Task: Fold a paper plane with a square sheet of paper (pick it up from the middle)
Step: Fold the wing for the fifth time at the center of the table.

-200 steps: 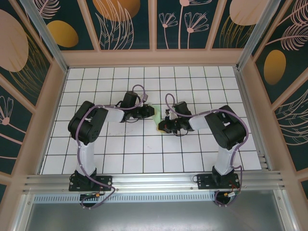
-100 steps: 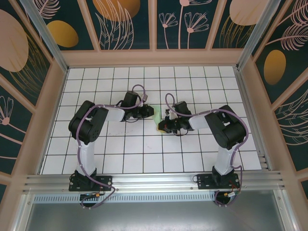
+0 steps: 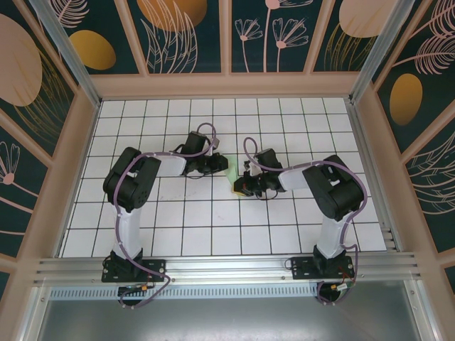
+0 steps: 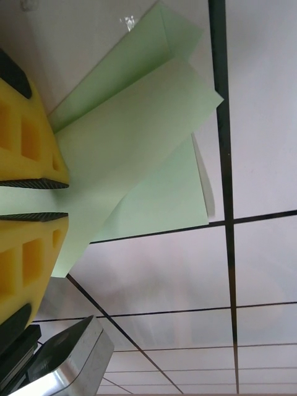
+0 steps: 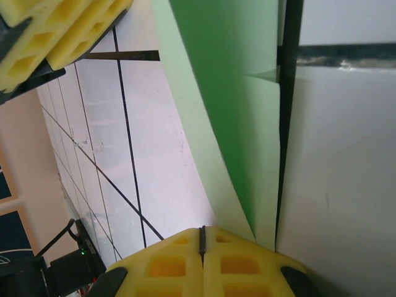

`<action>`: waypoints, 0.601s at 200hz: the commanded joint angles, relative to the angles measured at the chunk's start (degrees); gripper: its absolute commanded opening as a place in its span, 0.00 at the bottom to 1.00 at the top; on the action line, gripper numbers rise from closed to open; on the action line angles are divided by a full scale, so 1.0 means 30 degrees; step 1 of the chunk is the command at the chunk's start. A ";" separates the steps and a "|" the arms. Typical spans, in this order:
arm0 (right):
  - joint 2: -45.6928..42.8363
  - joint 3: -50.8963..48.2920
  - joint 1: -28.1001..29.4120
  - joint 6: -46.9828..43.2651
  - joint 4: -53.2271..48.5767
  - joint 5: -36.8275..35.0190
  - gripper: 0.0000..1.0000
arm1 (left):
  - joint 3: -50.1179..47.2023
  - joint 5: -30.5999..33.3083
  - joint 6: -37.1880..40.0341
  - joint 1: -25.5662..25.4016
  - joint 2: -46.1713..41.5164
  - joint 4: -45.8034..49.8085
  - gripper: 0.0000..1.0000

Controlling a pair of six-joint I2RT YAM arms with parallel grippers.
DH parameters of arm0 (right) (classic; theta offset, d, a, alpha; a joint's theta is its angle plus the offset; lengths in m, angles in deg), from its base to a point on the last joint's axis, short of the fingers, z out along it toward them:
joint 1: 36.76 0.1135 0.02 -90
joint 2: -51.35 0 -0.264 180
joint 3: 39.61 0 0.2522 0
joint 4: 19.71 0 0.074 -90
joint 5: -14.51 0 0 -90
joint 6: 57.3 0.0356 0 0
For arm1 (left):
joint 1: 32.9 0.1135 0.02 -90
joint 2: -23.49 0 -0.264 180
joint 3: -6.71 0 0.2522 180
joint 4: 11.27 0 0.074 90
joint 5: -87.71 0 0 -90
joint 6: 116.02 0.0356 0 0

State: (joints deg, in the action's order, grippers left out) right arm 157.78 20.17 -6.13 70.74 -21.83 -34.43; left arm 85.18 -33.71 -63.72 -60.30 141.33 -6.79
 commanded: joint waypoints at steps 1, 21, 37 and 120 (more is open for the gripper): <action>-0.0728 0.0735 -0.0104 -0.0544 -0.1156 -0.1337 0.08 | 0.0420 0.2678 0.0703 0.0124 0.1530 0.2232 0.22; -0.1365 0.1458 -0.0103 -0.0574 -0.1068 -0.1465 0.10 | 0.0490 0.3227 0.0790 0.0109 0.1703 0.2709 0.21; -0.1585 0.1939 -0.0045 -0.0689 -0.1122 -0.1654 0.11 | 0.0513 0.3435 0.0875 0.0105 0.1764 0.2902 0.21; 0.0774 0.3773 0.0131 -0.1254 -0.2759 -0.2917 0.09 | 0.0762 0.3560 0.0758 0.0080 0.1911 0.3034 0.21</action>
State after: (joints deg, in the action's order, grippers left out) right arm 157.95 30.18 -6.02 68.55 -26.60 -41.40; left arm 88.15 -32.01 -63.69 -60.70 142.06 -1.46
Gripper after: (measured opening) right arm 0.098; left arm 0.209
